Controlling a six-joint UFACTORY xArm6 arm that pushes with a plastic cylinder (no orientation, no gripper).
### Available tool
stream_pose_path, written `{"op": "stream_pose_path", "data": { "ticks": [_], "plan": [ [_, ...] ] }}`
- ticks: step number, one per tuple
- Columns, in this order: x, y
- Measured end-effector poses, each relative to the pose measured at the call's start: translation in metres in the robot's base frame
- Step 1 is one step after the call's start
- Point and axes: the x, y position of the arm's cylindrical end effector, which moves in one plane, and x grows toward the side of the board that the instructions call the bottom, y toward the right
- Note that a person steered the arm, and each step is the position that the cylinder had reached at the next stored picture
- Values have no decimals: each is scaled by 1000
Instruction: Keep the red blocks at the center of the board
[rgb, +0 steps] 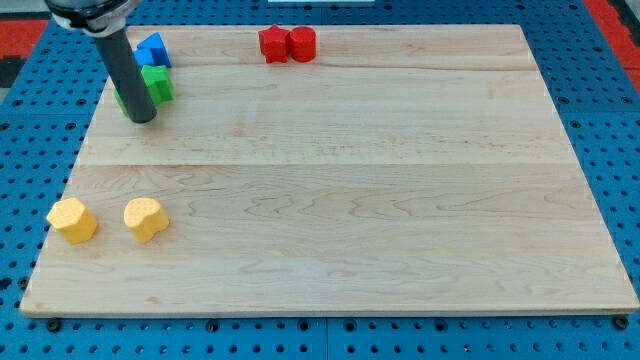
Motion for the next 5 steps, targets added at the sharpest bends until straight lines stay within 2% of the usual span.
{"op": "stream_pose_path", "data": {
  "ticks": [1, 2, 5],
  "plan": [
    [15, 5],
    [26, 40],
    [26, 53]
  ]
}}
